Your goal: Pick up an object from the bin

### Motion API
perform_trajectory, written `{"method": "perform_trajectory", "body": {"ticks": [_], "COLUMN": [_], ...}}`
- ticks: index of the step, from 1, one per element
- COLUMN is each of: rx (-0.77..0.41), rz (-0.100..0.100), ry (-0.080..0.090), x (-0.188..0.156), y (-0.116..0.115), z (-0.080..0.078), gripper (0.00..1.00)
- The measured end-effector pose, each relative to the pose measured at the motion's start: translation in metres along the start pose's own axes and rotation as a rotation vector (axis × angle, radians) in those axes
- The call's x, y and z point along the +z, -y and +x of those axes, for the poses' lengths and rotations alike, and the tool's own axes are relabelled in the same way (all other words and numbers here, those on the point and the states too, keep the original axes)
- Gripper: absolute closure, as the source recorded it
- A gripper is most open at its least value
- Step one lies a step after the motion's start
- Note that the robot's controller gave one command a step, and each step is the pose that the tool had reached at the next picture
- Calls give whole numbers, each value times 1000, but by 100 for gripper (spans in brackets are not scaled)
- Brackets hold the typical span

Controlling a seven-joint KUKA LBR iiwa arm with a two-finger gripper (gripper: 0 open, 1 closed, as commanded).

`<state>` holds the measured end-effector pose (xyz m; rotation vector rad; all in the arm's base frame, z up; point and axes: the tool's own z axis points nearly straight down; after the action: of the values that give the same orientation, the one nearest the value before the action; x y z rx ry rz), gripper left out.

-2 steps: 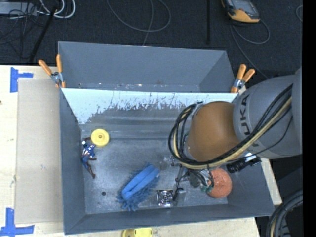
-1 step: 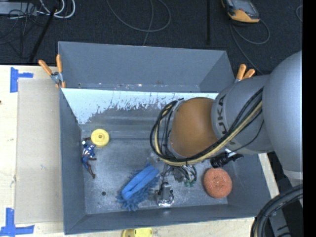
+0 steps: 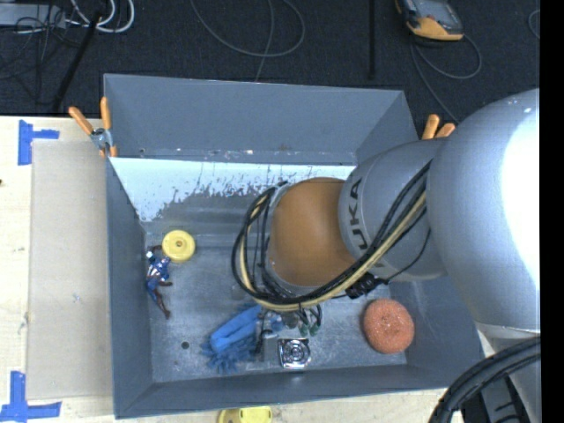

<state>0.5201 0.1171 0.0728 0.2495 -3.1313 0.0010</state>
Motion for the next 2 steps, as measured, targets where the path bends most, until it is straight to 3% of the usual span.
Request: {"method": "perform_trajectory", "body": {"ticks": [1, 2], "rx": [-198, -197], "rz": [0, -1], "ry": [1, 1], "x": [3, 3], "y": [3, 2], "z": [-16, -16], "gripper": [100, 100]}}
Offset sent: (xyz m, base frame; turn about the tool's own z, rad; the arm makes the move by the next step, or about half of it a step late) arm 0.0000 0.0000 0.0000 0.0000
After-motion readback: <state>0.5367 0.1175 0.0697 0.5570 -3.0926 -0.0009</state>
